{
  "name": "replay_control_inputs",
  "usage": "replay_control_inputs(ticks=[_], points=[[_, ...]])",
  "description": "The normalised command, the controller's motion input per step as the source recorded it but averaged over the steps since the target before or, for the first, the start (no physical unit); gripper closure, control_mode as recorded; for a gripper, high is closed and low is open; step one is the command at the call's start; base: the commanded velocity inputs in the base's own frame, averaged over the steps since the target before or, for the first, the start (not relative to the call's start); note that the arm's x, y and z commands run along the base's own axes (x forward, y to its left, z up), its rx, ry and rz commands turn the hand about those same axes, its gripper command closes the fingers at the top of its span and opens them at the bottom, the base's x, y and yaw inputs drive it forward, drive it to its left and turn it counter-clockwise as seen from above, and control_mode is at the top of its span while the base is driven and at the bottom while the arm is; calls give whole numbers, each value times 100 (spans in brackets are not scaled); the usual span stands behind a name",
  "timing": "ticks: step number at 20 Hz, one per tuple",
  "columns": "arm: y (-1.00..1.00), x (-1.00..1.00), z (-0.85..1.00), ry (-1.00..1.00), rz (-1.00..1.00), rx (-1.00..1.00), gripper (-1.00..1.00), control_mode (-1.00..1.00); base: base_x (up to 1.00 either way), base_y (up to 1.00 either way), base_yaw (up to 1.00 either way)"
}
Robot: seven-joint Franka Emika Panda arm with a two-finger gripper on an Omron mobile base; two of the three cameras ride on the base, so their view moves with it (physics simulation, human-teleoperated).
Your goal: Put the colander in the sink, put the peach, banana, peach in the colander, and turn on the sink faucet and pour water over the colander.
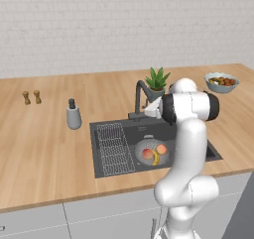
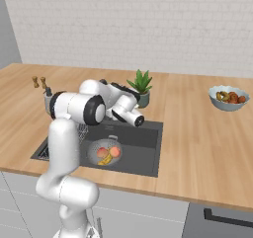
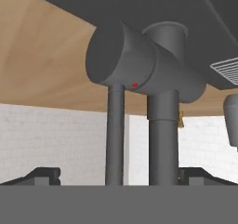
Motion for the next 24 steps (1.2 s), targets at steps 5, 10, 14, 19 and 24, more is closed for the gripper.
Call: replay_control_inputs(ticks=[5, 10, 14, 19, 24], points=[[8, 38, -23, 0, 0, 0, -100, -100, 0, 0, 0], [1, 30, -13, 0, 0, 0, -100, -100, 0, 0, 0], [0, 15, 0, 0, 0, 0, 100, -100, 0, 0, 0], [0, 11, 0, -1, -2, 0, 100, -100, 0, 0, 0], [-4, 11, -2, -1, -12, 0, 100, -100, 0, 0, 0]])
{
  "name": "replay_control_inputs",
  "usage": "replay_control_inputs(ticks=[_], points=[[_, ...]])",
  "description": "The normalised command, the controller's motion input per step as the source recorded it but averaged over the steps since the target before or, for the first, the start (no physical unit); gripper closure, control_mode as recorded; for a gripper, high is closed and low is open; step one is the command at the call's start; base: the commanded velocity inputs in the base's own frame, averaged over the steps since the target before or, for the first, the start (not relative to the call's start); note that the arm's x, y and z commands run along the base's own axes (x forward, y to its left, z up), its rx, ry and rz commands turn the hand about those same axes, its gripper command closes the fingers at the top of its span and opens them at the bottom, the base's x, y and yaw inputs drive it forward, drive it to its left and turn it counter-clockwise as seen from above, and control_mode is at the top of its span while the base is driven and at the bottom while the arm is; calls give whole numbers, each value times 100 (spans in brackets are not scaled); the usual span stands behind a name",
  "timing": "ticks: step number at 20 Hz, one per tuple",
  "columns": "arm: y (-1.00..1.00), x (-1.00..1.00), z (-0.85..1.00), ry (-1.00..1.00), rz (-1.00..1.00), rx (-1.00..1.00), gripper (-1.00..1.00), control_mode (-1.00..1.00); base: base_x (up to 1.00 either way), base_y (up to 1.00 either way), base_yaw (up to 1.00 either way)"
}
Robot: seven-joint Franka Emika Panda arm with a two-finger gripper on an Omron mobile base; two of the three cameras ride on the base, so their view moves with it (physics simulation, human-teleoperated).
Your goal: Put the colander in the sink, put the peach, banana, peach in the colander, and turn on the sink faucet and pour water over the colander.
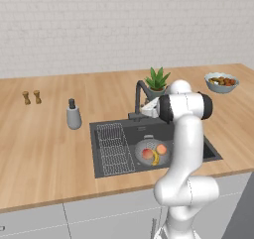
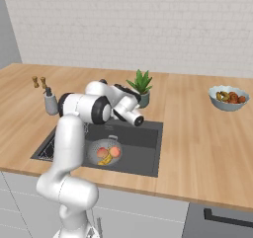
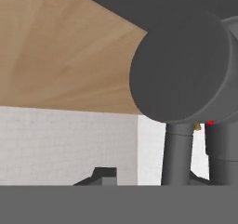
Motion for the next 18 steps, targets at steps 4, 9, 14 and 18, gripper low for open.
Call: replay_control_inputs(ticks=[4, 9, 14, 18], points=[[-31, 9, -1, 0, -22, 0, 100, -100, 0, 0, 0], [-89, 1, 0, 0, -19, 1, 100, -100, 0, 0, 0], [-100, 0, -11, 0, -3, 12, 100, -100, 0, 0, 0], [-100, 0, -33, 3, 0, 17, 100, -100, 0, 0, 0]])
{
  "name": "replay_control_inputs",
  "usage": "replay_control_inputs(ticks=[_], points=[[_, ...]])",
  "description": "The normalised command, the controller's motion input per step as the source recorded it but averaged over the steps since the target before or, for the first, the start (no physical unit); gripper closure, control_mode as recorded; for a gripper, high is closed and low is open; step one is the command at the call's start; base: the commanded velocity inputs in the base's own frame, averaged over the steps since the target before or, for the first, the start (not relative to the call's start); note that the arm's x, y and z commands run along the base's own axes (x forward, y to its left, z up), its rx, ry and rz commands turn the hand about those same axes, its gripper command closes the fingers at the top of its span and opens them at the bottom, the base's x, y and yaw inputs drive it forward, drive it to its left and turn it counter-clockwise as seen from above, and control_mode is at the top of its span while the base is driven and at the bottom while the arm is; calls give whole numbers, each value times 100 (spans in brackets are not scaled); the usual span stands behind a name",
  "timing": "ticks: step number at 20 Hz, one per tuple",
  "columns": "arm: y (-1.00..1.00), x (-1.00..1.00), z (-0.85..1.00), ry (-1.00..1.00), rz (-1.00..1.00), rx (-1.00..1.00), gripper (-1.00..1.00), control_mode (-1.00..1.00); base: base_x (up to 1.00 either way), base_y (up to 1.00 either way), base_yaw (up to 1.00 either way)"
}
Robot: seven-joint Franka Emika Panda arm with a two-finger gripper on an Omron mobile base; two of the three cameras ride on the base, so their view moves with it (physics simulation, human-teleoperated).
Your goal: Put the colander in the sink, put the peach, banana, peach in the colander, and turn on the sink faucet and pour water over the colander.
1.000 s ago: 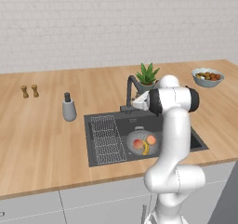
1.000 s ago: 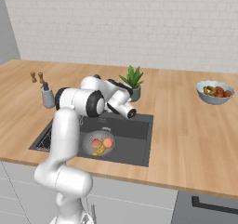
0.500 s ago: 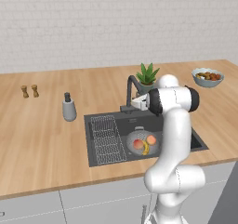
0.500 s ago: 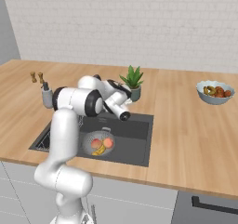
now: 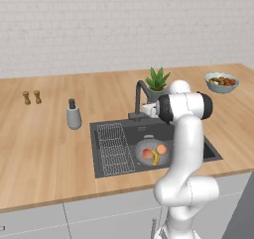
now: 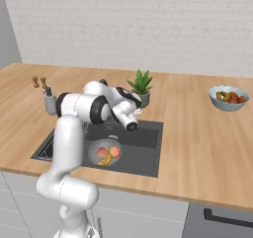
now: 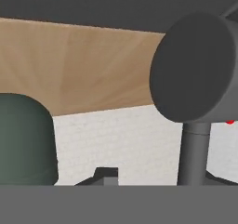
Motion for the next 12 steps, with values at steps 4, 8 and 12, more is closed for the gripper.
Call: replay_control_inputs(ticks=[4, 8, 12], points=[[-100, 0, -45, 5, 0, 19, 100, -100, 0, 0, 0], [-100, 0, -59, 8, 0, 18, 100, -100, 0, 0, 0], [-100, 0, -78, 15, -1, 14, 100, -100, 0, 0, 0]])
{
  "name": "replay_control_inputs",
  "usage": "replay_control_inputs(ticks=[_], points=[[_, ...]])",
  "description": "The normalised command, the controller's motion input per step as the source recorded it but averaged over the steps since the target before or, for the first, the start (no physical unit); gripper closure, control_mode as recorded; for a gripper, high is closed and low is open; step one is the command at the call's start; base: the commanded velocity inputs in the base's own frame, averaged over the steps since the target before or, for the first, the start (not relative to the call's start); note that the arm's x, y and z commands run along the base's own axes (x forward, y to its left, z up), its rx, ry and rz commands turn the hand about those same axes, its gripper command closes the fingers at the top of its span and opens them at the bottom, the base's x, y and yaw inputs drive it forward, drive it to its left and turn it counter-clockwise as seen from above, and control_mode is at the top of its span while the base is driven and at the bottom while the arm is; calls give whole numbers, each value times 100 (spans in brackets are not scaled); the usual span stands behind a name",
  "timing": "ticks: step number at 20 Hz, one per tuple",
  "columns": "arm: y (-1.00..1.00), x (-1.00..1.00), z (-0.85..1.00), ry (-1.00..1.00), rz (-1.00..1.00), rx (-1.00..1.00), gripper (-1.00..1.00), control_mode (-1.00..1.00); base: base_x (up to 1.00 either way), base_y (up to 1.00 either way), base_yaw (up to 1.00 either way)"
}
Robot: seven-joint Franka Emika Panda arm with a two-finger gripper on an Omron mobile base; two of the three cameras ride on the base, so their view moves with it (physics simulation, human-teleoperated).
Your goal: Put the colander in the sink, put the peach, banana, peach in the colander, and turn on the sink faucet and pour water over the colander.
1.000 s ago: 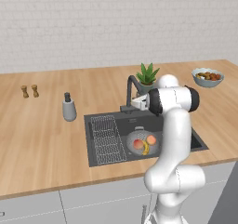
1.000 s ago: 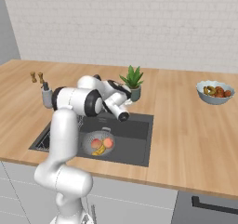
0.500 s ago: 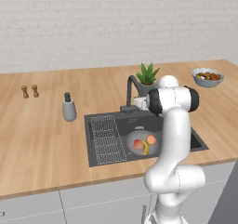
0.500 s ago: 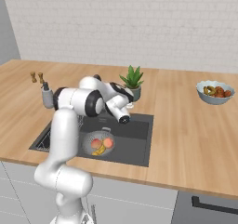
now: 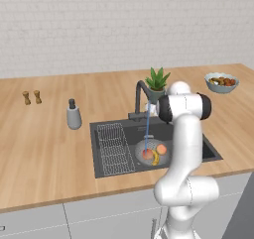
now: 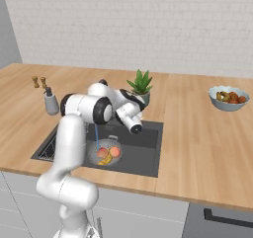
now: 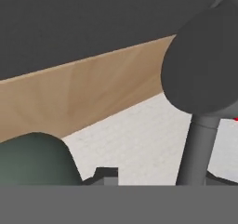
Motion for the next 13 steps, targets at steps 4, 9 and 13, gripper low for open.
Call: replay_control_inputs(ticks=[4, 9, 13], points=[[-100, 0, -85, 18, -2, 11, 100, -100, 0, 0, 0], [-100, -20, -21, 5, -1, 16, 100, -100, 0, 0, 0], [-100, -47, 100, -10, 0, 33, 100, -100, 0, 0, 0]])
